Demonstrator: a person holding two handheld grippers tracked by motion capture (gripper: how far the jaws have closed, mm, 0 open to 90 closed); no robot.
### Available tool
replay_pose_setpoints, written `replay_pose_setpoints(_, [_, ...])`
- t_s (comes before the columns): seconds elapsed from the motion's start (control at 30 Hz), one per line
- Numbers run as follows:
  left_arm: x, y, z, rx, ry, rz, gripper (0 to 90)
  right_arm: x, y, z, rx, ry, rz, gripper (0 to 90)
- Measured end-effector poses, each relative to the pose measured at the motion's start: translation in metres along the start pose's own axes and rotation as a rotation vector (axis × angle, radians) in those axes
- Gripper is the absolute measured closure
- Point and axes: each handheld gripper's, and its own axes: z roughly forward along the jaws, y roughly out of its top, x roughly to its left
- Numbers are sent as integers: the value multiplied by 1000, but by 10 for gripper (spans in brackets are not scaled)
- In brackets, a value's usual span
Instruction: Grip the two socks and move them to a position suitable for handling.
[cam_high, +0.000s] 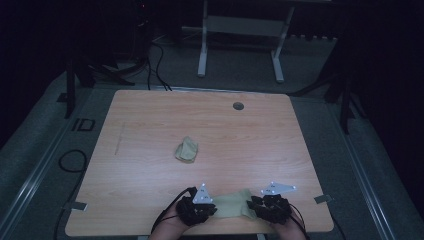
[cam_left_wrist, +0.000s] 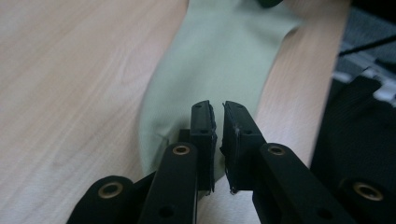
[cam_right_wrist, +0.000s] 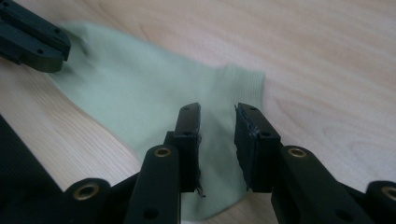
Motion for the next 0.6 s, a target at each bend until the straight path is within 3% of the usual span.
replay_pose_setpoints(0.07, [5, -4, 3, -4, -12, -20, 824, 0, -7, 4, 17, -13, -19, 680])
replay_pose_setpoints(0.33, [9, -11, -4, -8, 3, -27, 823, 7, -15, -1, 23, -44, -97, 650])
replay_pose_setpoints(0.6, [7, -13, -4, -15, -16, -30, 821, 6, -18, -3, 20, -34, -106, 639])
